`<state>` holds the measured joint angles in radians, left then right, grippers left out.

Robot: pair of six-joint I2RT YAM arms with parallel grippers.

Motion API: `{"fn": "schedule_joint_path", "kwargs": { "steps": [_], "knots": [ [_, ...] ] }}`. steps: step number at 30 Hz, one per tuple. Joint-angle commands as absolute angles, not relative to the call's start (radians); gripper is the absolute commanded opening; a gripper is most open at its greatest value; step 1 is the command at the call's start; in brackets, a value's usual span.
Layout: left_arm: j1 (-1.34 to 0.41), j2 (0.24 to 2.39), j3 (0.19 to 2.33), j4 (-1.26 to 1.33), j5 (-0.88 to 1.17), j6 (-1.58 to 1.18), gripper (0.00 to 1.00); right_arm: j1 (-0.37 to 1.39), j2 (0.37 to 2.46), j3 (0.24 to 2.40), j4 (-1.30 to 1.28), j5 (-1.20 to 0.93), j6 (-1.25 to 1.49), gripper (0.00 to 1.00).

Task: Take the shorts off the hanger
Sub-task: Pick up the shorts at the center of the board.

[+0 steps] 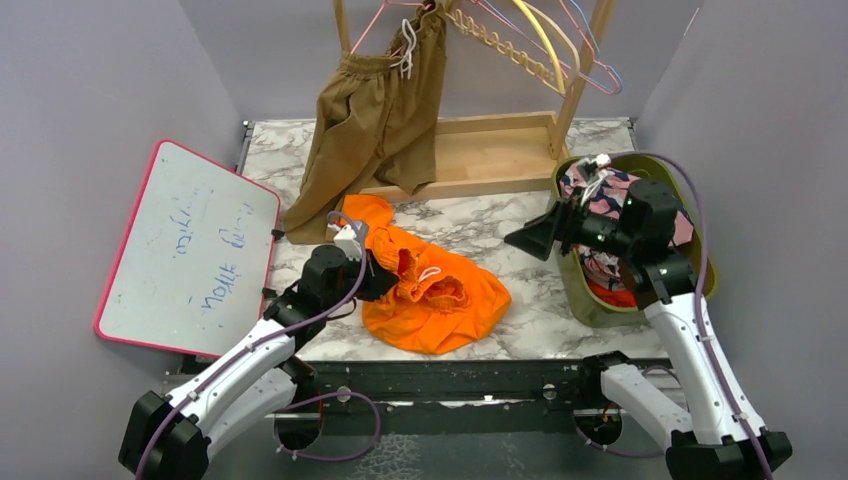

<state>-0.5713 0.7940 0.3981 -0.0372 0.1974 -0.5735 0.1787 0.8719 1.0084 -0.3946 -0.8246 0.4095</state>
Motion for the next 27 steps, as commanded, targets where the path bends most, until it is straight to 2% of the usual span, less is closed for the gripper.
{"fn": "schedule_joint_path", "kwargs": {
  "steps": [1, 4, 8, 11, 16, 23, 27],
  "knots": [
    [-0.574, 0.795, 0.438, -0.037, 0.208, -0.557, 0.00, 0.235, 0.826, 0.884, -0.360, -0.807, 0.372, 0.99],
    [-0.574, 0.802, 0.448, -0.037, 0.202, -0.569, 0.00, 0.379, 0.863, 0.822, -0.323, -0.680, 0.362, 0.99],
    [-0.574, 0.802, 0.478, -0.063, 0.193, -0.573, 0.00, 0.771, 1.046, 0.838, -0.262, -0.230, 0.281, 1.00],
    [-0.574, 0.790, 0.492, -0.110, 0.171, -0.569, 0.00, 0.914, 1.159, 0.817, -0.123, -0.028, 0.203, 1.00],
    [-0.575, 0.755, 0.481, -0.177, 0.154, -0.569, 0.00, 0.965, 1.231, 0.719, 0.169, 0.001, -0.003, 1.00],
    [-0.574, 0.717, 0.455, -0.182, 0.140, -0.579, 0.00, 1.009, 1.326, 0.690, 0.342, -0.067, -0.227, 1.00],
    [-0.574, 0.729, 0.460, -0.178, 0.133, -0.575, 0.00, 1.021, 1.453, 0.731, 0.335, -0.231, -0.255, 1.00]
  ]
}}
